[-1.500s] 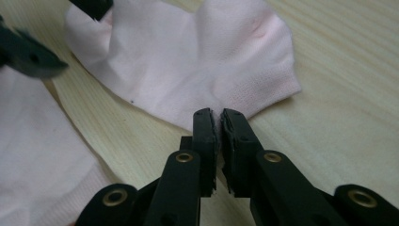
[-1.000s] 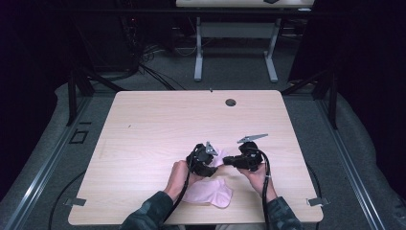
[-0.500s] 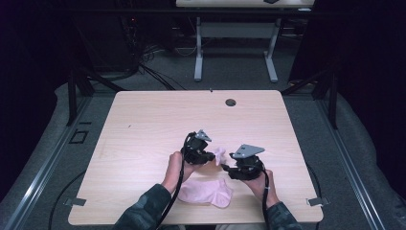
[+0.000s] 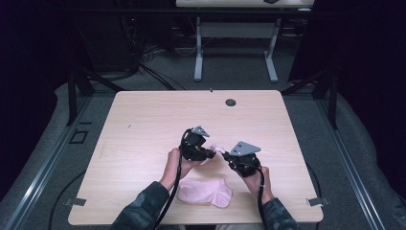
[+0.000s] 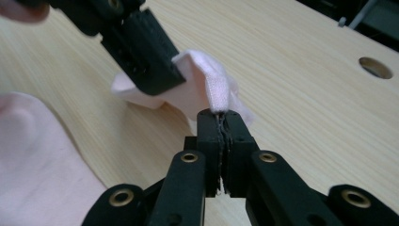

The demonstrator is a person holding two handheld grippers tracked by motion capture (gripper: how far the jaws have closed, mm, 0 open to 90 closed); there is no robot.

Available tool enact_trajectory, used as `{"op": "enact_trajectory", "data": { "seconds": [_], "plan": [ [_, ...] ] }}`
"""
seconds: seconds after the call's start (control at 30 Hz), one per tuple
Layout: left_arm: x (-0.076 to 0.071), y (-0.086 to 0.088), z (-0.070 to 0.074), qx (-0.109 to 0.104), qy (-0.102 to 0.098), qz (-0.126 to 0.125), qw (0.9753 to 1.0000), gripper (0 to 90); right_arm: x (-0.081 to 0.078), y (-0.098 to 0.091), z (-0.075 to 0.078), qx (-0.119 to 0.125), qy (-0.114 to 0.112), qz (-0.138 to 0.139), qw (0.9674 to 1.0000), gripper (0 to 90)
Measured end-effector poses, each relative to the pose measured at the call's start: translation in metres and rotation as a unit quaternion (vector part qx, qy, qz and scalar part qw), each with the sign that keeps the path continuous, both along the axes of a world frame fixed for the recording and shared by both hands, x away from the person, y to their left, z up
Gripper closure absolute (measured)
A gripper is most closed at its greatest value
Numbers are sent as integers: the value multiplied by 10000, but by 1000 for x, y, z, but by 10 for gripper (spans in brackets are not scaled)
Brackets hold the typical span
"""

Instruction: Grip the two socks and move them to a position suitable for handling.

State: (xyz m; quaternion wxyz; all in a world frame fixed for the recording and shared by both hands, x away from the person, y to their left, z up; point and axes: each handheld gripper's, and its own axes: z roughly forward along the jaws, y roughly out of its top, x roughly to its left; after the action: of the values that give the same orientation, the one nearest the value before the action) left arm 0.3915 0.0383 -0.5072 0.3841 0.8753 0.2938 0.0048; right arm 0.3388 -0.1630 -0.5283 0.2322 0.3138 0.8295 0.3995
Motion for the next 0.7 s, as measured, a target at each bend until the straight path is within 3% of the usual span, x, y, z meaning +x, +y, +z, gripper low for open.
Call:
{"op": "enact_trajectory", "data": {
  "seconds": [0.5,0.53,0.7],
  "plan": [
    [-6,7,-2,-135,-59,-219,9997,827,0,-3,21,323,421,223,9983,900],
    [-8,9,-2,-141,-139,-218,9996,801,0,-2,25,354,470,242,9980,900],
    [-12,15,-3,-203,-143,-260,9994,714,0,1,36,415,568,279,9971,900]
  ]
}}
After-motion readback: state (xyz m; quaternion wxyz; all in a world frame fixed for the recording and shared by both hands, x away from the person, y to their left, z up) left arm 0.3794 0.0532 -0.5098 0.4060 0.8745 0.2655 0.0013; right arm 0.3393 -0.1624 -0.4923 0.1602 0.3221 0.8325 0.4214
